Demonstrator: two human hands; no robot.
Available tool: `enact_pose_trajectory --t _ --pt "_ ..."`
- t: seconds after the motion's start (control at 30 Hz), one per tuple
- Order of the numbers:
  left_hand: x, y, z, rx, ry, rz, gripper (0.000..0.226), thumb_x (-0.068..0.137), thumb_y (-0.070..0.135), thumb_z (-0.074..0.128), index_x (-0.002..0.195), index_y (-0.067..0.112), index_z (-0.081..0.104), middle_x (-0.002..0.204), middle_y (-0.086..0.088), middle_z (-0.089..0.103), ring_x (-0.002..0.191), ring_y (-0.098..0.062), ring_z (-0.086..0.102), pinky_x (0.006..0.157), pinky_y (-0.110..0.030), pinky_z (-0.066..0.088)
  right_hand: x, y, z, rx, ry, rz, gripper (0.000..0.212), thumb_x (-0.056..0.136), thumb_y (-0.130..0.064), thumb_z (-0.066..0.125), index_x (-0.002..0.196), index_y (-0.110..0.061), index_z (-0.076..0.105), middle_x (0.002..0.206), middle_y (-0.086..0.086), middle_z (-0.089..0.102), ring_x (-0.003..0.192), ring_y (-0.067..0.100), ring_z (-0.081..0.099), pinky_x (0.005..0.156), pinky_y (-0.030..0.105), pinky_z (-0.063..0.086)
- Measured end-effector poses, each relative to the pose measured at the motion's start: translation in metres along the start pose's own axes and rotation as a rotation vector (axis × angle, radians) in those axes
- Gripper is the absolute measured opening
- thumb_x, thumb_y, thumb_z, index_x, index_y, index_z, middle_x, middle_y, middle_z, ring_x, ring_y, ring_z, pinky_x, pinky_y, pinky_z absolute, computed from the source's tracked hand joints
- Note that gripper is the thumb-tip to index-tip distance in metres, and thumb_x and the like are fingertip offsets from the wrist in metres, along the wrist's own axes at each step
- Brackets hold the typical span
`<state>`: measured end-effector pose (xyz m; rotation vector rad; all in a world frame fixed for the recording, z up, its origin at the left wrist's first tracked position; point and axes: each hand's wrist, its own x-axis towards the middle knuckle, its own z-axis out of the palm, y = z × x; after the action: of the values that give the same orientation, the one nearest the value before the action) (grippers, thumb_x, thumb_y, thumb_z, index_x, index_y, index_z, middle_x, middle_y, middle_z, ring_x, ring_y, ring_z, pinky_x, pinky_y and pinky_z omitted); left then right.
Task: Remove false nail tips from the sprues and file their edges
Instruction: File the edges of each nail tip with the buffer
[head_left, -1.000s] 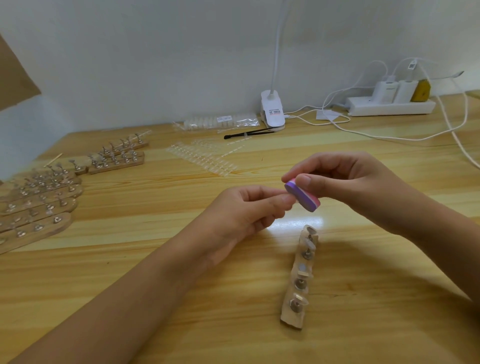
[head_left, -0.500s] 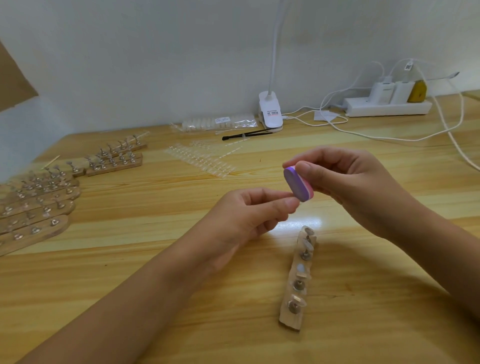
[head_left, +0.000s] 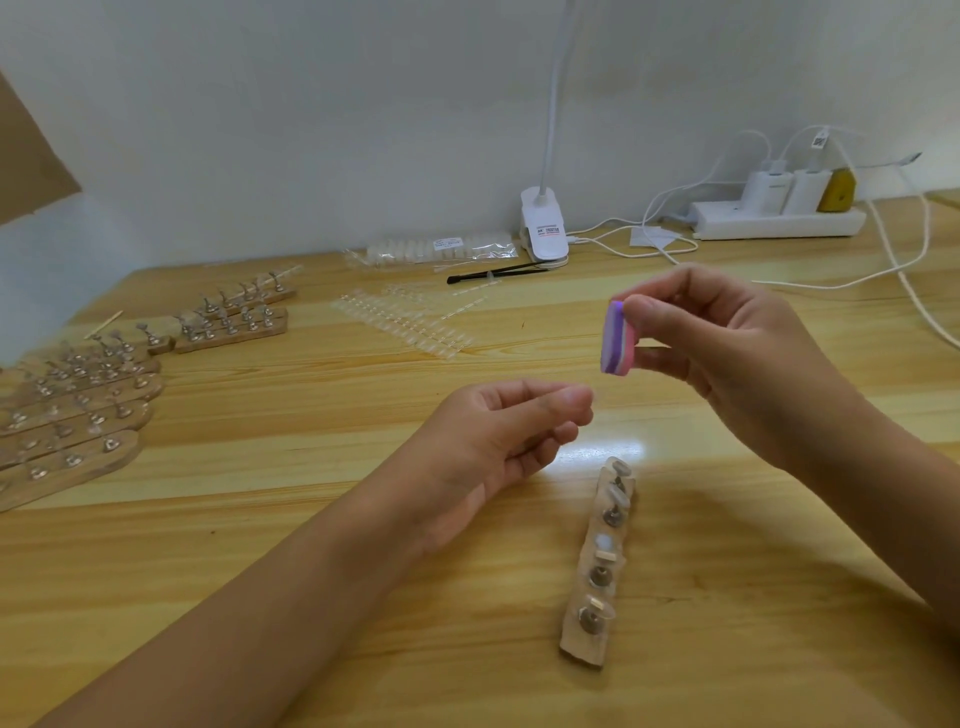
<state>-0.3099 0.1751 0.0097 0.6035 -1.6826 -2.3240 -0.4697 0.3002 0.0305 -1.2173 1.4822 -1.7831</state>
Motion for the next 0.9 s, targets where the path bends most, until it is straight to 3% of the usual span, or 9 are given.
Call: enact_pose_trajectory --t 0.2,0.37,0.47,0.6,0.77,0.9 --pt "0.0 -0.002 0.0 0.007 -0.019 -0.003 0.033 0.068 0.03 0.079 0.096 0.011 0.077 0.087 0.0 0.073 0.072 -0.004 0.062 0.07 -0.015 0.053 -0.003 -0.003 0.004 -0.123 -0.113 0.031 0.024 0.077 -0.025 0.067 0.093 -0.007 0.066 0.076 -0.002 0.07 0.068 0.009 0.065 0.066 0.02 0.055" --pt "-0.002 -0.008 0.004 0.257 -0.048 0.038 0.031 0.07 0.04 0.08 0.098 0.027 0.079 0.093 0.003 0.072 0.084 -0.007 0.059 0.085 -0.025 0.051 -0.002 0.001 0.005 -0.099 0.038 -0.002 0.025 0.081 -0.024 0.064 0.101 -0.009 0.067 0.079 -0.004 0.069 0.073 0.01 0.066 0.071 0.021 0.056" --pt "0.0 -0.005 0.0 0.087 -0.029 0.044 0.029 0.07 0.035 0.081 0.094 0.02 0.08 0.091 0.002 0.073 0.081 -0.005 0.064 0.077 -0.017 0.053 0.001 0.001 0.0 -0.048 0.074 0.032 0.025 0.086 -0.026 0.061 0.106 -0.016 0.072 0.083 -0.002 0.069 0.078 0.008 0.066 0.073 0.019 0.055" --pt "0.002 -0.001 -0.005 -0.098 0.007 0.045 0.034 0.068 0.037 0.083 0.094 0.015 0.078 0.092 0.0 0.073 0.081 -0.007 0.068 0.07 -0.016 0.055 0.003 0.0 -0.001 0.039 0.007 0.096 0.02 0.082 -0.027 0.062 0.091 -0.023 0.079 0.102 0.007 0.073 0.085 0.009 0.067 0.074 0.018 0.054" --pt "0.001 -0.001 -0.002 -0.117 0.03 0.037 0.038 0.066 0.038 0.079 0.094 0.012 0.077 0.095 -0.002 0.075 0.085 -0.009 0.071 0.07 -0.016 0.056 0.001 0.005 0.004 -0.044 -0.085 0.116 0.021 0.085 -0.029 0.061 0.097 -0.025 0.079 0.103 0.004 0.074 0.097 0.013 0.069 0.077 0.015 0.053" --pt "0.0 -0.001 -0.001 -0.103 0.034 0.052 0.048 0.066 0.037 0.078 0.104 0.008 0.074 0.097 -0.004 0.075 0.085 -0.009 0.071 0.072 -0.016 0.056 -0.001 0.006 0.006 -0.087 -0.12 0.127 0.024 0.088 -0.031 0.061 0.107 -0.027 0.075 0.096 0.01 0.072 0.09 0.012 0.07 0.075 0.017 0.054"
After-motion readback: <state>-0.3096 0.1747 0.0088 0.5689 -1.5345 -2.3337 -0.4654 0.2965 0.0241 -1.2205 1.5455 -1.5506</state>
